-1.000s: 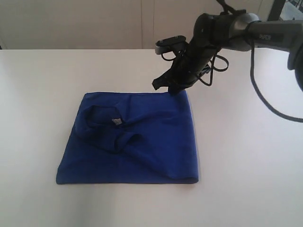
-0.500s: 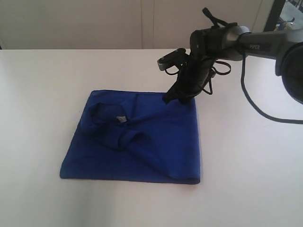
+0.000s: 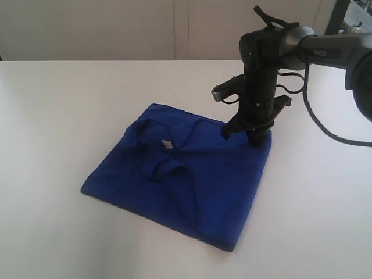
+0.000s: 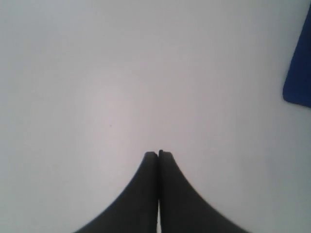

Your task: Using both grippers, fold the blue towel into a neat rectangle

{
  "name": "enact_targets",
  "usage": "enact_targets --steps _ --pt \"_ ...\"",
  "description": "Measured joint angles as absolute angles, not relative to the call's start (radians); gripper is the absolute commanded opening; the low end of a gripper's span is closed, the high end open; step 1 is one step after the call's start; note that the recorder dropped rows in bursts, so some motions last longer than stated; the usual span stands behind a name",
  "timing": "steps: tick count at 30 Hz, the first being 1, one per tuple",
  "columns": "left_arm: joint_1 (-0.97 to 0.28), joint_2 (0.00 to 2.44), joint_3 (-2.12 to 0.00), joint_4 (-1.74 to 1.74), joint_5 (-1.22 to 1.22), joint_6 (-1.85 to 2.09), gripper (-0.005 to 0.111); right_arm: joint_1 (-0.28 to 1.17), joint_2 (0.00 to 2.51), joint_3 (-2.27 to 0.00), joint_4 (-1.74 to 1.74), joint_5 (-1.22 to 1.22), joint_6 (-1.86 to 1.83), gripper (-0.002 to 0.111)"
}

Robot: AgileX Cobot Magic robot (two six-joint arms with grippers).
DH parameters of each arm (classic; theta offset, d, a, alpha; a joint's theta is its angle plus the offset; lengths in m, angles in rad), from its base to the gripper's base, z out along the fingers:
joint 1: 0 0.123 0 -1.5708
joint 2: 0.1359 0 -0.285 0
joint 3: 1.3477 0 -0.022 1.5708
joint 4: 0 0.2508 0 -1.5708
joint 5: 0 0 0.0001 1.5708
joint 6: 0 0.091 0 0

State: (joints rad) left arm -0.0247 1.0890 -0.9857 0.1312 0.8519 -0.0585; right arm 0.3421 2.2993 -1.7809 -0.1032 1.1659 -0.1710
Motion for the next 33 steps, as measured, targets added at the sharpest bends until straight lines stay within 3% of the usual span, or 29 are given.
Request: enact_targets --steps 20,33 --pt "-0.025 1.089 -0.986 0.131 0.852 -0.058 0.000 0.341 2.157 -1.700 0.000 1.214 -0.214 0.000" --pt "-0.025 1.089 -0.986 0.131 0.852 -0.058 0.000 0.343 2.218 -1.700 0.292 0.895 -0.455 0.000"
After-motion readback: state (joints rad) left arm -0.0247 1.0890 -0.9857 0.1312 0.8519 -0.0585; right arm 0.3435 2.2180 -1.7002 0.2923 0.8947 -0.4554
